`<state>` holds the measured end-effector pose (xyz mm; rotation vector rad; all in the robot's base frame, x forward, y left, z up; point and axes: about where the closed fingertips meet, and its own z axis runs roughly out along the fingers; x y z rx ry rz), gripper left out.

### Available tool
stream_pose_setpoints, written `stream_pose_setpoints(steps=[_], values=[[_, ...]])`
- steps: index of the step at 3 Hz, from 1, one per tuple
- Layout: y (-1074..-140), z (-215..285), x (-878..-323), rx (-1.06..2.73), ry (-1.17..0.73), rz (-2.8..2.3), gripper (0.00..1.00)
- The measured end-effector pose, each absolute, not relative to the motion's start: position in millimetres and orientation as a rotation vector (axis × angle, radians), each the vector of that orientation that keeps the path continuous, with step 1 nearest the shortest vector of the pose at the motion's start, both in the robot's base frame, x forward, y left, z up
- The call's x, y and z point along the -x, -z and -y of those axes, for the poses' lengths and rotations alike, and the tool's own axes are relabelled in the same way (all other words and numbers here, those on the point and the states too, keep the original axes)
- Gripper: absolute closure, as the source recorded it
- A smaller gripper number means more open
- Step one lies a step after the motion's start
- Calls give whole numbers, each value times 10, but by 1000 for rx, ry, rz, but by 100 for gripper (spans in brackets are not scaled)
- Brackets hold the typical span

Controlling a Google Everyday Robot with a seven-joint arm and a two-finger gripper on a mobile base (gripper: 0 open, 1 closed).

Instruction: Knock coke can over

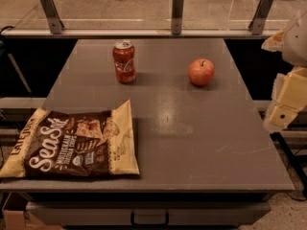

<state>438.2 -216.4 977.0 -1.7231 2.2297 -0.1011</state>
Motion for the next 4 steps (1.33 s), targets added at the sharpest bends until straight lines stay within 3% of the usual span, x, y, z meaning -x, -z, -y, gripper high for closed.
stream_pose_setpoints(steps=[2, 3, 4], values=[[-9760, 2133, -4429, 1713, 80, -2218, 0], [-9604, 1811, -4662, 1721, -15, -2141, 0], [-9418, 1151, -5056, 1751, -167, -1974, 0]])
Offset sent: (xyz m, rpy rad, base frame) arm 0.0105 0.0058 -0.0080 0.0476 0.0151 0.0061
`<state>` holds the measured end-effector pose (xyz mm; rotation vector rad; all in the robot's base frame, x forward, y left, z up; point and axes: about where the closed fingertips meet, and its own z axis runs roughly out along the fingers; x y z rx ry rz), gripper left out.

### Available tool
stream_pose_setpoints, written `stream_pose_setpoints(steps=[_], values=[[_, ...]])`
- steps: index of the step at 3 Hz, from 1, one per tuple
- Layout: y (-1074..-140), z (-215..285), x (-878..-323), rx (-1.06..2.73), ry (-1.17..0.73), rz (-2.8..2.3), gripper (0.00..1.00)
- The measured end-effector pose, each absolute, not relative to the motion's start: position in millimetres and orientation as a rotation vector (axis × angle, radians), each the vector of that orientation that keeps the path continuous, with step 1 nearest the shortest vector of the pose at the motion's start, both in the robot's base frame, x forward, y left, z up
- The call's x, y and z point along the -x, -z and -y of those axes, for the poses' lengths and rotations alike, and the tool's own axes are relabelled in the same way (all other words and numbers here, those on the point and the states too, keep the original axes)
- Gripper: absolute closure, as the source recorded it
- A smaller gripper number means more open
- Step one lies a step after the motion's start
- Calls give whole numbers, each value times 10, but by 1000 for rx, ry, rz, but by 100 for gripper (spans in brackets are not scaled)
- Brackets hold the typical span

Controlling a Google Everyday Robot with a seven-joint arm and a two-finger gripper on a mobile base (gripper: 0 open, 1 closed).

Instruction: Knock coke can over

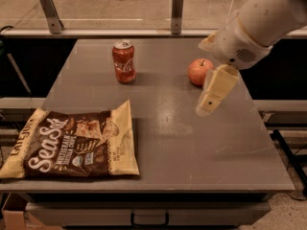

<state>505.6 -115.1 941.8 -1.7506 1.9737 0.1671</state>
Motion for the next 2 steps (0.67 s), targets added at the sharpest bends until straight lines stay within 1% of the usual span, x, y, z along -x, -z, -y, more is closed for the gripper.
stream_pose_setpoints(steps=[1, 2], values=[[-9351, 623, -5466, 1719, -286, -1851, 0], [-9281, 217, -5880, 1645, -397, -1776, 0]])
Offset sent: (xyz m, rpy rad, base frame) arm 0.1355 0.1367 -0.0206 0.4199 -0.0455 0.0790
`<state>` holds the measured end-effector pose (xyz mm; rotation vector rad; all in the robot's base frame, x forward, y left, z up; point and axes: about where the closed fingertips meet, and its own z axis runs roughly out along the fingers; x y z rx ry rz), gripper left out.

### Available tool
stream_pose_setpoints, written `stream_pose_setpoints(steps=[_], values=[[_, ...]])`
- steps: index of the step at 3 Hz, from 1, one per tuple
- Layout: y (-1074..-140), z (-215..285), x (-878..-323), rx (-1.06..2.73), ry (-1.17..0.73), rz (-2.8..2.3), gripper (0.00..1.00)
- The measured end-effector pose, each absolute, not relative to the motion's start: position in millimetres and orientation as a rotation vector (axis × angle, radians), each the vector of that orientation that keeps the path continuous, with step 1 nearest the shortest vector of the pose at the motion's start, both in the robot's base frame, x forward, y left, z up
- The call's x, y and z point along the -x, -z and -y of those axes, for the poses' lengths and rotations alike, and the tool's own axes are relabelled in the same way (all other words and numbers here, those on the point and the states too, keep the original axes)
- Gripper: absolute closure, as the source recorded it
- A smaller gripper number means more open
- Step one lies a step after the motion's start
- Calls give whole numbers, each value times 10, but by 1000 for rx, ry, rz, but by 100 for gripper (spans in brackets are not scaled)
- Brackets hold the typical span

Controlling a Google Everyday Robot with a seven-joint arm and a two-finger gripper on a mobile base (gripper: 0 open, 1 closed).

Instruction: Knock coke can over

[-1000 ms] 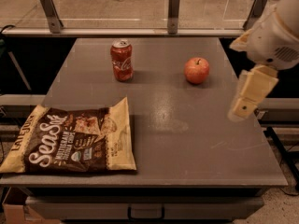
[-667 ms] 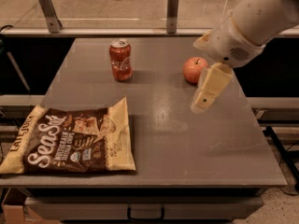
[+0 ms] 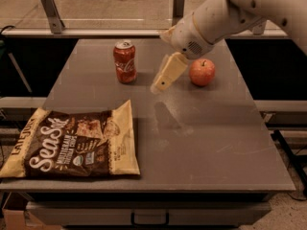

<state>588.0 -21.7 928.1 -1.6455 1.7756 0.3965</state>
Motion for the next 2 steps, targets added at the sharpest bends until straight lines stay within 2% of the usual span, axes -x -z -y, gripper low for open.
stream_pose_setpoints(steps=[2], values=[[-8981, -351, -6414, 1445, -642, -1730, 0]])
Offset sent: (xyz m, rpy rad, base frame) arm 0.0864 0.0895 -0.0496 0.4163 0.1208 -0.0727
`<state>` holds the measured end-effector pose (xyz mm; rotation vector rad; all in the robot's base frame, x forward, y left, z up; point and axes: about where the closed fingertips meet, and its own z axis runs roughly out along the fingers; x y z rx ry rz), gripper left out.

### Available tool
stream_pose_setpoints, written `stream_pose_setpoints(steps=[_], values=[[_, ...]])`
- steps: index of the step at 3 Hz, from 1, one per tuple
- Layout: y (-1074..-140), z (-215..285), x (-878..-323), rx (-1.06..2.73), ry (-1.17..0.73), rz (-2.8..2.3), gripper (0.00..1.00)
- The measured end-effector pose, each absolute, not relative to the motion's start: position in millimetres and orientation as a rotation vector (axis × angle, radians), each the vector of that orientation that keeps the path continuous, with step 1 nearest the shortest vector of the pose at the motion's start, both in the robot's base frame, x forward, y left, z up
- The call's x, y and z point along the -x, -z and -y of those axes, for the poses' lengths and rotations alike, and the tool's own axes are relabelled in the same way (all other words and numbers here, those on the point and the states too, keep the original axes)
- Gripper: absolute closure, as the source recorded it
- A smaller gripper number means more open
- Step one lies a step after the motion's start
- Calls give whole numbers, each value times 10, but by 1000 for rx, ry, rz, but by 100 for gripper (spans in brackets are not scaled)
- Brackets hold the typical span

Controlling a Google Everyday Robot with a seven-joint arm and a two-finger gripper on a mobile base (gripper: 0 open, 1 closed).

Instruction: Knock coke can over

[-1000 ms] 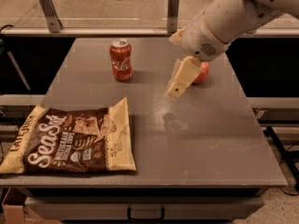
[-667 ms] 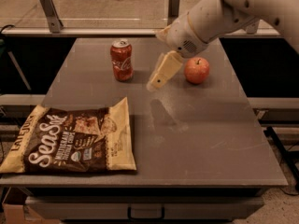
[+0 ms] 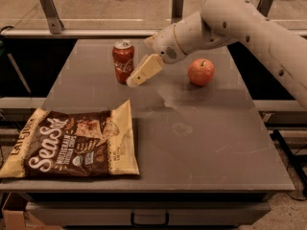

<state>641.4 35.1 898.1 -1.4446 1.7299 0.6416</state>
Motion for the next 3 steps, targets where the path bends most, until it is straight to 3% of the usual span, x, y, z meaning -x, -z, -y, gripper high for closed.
stream_pose_setpoints(steps=[1, 2, 3], values=[[-8866, -578, -6627, 1339, -741, -1711, 0], [-8820, -815, -6697, 1269, -827, -1682, 17], [-8856, -854, -6759, 1211, -861, -1656, 41]])
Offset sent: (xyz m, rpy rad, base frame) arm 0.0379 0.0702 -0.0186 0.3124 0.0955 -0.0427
